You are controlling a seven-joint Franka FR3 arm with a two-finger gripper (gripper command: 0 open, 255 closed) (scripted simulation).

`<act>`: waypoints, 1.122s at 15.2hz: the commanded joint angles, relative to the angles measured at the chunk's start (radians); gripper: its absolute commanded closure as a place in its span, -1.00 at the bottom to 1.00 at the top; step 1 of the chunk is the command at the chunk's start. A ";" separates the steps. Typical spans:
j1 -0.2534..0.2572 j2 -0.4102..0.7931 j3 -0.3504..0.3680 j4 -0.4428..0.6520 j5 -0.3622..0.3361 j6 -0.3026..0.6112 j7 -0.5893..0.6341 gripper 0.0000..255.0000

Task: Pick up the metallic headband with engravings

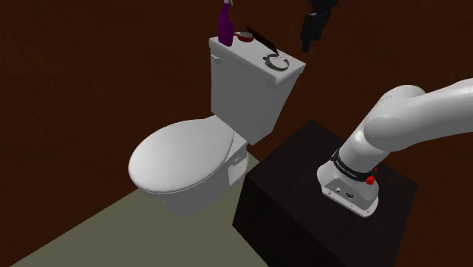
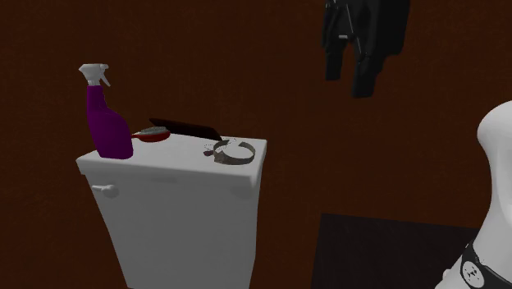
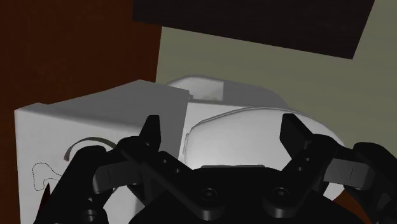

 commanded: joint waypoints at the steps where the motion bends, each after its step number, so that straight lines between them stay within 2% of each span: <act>1: 0.000 0.000 0.000 0.000 0.000 0.000 0.000 -1.00; 9: -0.028 0.155 -0.133 -0.064 -0.075 0.292 -0.148 -1.00; 17: -0.037 0.404 -0.258 -0.022 -0.087 0.571 -0.304 -1.00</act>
